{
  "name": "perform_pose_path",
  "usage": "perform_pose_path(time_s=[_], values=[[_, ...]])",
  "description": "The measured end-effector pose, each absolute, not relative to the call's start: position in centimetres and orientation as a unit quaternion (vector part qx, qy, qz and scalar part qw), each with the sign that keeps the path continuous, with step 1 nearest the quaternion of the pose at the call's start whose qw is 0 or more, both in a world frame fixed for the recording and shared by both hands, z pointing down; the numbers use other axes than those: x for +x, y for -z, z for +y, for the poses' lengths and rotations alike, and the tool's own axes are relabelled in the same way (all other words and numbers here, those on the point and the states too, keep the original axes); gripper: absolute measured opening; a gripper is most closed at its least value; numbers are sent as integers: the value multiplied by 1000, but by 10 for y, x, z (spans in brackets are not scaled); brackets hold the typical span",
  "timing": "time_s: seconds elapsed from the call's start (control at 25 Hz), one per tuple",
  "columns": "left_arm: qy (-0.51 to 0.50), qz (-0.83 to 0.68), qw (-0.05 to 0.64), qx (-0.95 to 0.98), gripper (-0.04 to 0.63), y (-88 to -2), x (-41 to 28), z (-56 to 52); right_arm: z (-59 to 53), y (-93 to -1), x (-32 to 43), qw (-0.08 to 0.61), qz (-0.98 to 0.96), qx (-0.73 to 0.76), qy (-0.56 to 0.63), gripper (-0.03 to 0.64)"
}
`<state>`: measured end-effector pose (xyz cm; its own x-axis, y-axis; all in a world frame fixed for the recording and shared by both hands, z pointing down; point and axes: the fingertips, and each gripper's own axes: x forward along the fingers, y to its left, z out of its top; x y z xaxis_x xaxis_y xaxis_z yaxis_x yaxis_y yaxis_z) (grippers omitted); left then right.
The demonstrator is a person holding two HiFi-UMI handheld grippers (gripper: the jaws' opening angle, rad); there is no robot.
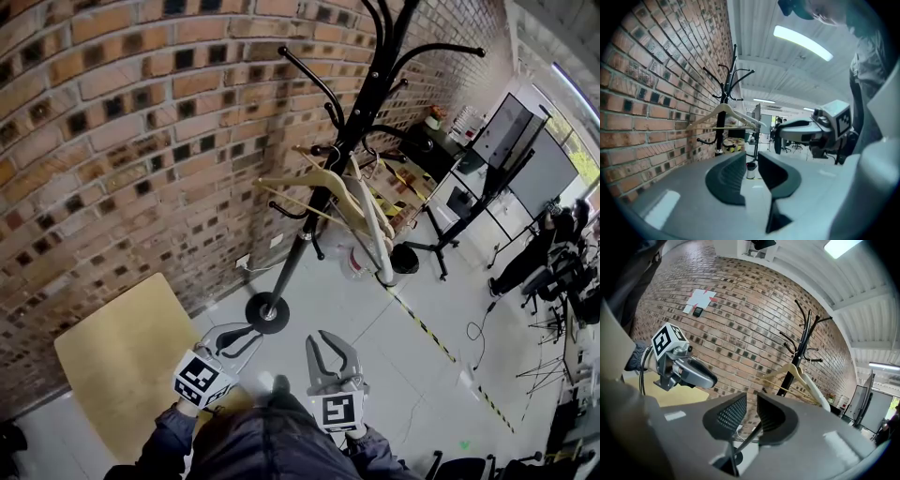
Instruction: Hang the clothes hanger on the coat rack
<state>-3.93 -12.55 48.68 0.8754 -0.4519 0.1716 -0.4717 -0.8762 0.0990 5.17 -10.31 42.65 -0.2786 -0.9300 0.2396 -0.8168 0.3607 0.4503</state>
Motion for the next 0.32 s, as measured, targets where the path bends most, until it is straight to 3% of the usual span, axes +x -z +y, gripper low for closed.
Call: perform_pose_path(time_s=[0.32], values=[[-68, -238, 73, 966, 74, -486, -37, -127, -105, -428, 55, 240, -789, 553, 120, 68]])
